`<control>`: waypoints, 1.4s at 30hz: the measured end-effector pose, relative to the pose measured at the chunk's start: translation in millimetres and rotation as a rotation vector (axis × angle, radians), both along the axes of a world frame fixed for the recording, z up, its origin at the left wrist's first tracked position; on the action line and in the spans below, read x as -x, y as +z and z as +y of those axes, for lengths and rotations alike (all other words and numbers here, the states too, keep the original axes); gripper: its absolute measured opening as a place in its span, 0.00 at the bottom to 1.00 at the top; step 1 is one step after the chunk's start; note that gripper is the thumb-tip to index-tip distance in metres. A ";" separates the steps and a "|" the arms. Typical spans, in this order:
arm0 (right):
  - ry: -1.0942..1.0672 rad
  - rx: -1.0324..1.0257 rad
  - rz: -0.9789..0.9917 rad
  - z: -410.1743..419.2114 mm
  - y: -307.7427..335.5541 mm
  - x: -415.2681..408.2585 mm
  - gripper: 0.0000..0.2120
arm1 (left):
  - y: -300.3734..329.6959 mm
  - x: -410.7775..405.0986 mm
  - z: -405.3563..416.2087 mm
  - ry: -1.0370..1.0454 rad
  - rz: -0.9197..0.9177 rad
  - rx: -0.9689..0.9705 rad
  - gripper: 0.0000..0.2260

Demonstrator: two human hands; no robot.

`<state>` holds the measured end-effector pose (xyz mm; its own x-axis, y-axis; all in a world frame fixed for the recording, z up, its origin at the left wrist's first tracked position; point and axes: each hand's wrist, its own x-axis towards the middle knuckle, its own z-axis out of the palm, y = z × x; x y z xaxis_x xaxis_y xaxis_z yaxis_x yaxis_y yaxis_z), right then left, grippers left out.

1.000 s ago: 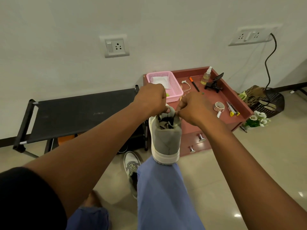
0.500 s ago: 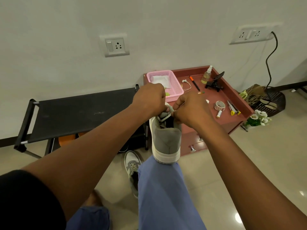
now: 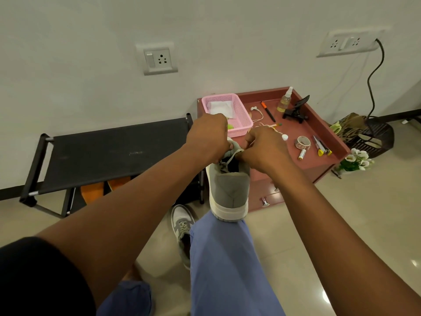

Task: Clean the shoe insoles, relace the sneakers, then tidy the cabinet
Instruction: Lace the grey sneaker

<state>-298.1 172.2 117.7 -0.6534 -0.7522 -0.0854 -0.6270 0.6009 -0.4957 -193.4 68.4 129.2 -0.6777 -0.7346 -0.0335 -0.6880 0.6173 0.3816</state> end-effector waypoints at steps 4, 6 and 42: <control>0.035 0.000 -0.004 2.4 9.2 4.0 0.07 | -2.6 -2.1 -1.1 -0.008 0.005 0.082 0.10; 0.001 0.015 0.017 -0.5 6.0 4.7 0.05 | -3.5 -4.1 -0.6 -0.029 -0.001 0.116 0.10; 0.684 -0.587 -0.049 -38.5 -17.8 -185.9 0.04 | -26.1 -209.7 0.1 -0.048 -0.391 -0.461 0.01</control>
<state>-112.2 133.7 99.9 -0.0645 -0.8020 -0.5938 -0.9268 0.2687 -0.2622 16.3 68.5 103.1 -0.5828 -0.5543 -0.5942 -0.8067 0.4824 0.3413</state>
